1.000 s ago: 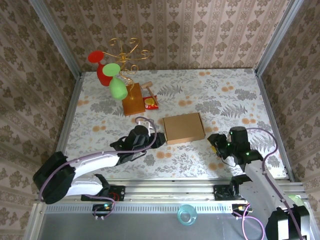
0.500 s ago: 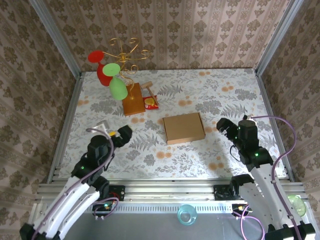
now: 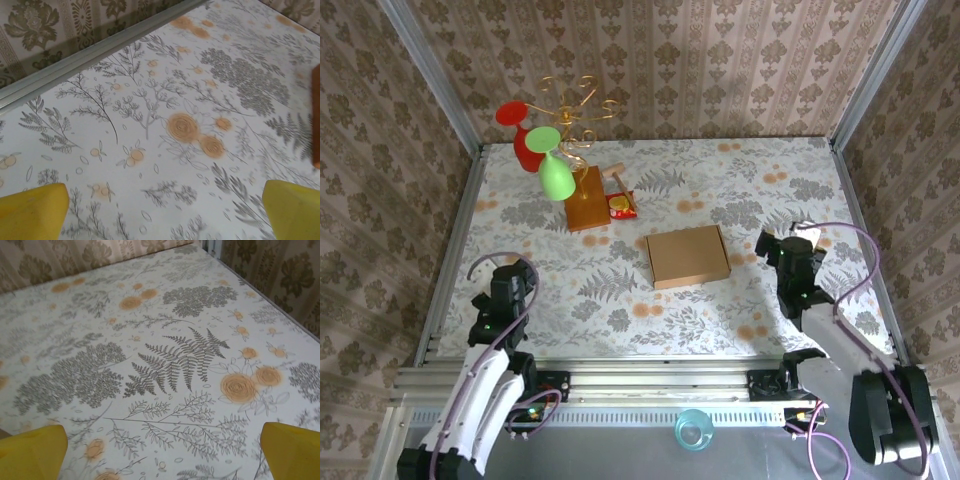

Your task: Fold the paper box

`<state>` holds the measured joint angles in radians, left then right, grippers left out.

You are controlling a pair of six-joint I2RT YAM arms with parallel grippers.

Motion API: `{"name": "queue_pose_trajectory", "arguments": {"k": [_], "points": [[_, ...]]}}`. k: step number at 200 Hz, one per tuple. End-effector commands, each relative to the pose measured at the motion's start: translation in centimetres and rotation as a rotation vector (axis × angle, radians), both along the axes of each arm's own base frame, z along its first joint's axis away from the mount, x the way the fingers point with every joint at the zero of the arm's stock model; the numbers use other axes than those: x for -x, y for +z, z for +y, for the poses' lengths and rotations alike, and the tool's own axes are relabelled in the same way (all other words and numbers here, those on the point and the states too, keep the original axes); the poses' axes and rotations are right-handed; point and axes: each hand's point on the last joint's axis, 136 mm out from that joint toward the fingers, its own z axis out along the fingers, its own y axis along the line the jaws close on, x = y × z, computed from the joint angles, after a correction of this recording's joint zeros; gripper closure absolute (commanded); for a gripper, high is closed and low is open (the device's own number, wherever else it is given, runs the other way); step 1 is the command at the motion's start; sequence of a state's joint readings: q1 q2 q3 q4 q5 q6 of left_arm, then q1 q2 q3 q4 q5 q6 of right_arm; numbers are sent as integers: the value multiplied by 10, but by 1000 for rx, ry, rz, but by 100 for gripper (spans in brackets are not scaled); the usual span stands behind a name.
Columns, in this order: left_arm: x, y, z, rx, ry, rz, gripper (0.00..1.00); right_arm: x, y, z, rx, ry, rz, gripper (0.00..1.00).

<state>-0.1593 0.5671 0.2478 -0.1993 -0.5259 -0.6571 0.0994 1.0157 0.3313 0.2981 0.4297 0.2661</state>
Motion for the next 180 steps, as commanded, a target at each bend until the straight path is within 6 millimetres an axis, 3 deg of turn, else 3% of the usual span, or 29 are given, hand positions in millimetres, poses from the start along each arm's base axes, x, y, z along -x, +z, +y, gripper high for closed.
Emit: {"name": "queue_pose_trajectory", "arguments": {"k": [1,16,42,67,91,99,180], "points": [[-27,35,3,-86,-29,-163,0,-27,3,1,112,73,-37,0],[-41,46,5,-176,-47,-179,0,-42,-1,7,97,118,-11,0],[-72,59,-1,-393,-153,-195,0,-64,4,13,102,166,-120,0],[-109,26,-4,-417,-291,-148,0,-73,-26,14,73,196,-88,0],[-130,8,-21,-436,-391,-198,0,-73,-24,22,87,237,-103,0],[-131,-5,-26,-425,-413,-175,0,-72,-24,24,87,248,-105,0],[-143,-8,-22,-406,-417,-133,0,-75,-25,18,93,201,-76,0]]}}
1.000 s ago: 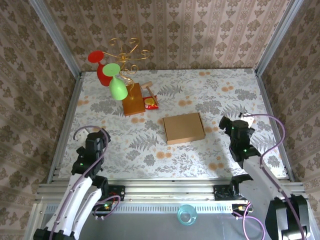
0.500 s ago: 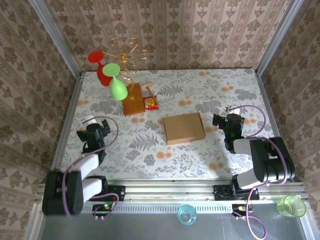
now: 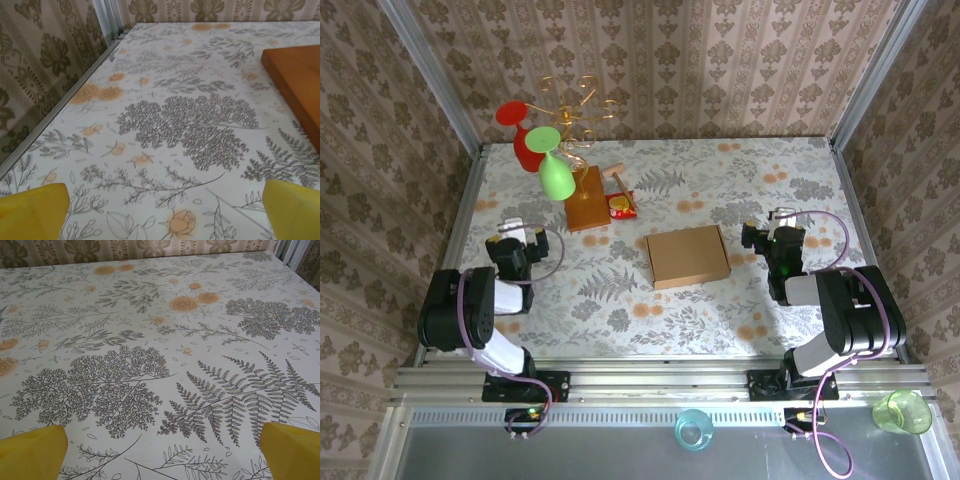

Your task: Fold the paper box

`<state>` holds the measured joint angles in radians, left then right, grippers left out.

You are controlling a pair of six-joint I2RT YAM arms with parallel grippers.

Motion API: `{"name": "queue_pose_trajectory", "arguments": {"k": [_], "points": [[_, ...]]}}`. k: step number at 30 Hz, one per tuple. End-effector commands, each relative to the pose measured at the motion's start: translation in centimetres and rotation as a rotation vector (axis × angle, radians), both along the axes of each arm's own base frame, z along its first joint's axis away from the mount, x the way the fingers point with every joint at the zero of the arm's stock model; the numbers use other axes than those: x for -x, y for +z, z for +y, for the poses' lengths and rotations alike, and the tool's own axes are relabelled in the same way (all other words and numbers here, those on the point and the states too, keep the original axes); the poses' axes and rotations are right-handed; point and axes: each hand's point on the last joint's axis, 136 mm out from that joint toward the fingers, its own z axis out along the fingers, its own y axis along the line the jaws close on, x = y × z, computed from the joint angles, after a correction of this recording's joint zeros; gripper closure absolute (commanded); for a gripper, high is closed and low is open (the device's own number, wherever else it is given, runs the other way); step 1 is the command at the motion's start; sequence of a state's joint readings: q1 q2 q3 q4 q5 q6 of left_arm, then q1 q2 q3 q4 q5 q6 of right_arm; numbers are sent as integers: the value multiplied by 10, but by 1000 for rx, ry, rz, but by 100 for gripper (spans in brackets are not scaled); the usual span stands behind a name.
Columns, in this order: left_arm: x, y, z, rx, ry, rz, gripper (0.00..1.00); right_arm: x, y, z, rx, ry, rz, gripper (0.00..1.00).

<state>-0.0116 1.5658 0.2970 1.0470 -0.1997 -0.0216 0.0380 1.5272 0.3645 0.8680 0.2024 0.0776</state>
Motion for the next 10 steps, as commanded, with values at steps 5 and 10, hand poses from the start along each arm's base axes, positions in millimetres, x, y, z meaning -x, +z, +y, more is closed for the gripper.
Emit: {"name": "queue_pose_trajectory", "arguments": {"k": [5,10], "points": [[-5,14,-5,-13,-31,-44,0,-8,14,-2,25,-19,-41,0],[-5,14,-5,-12,-33,-46,0,-6,15,-5,28,-48,-49,0]]}}
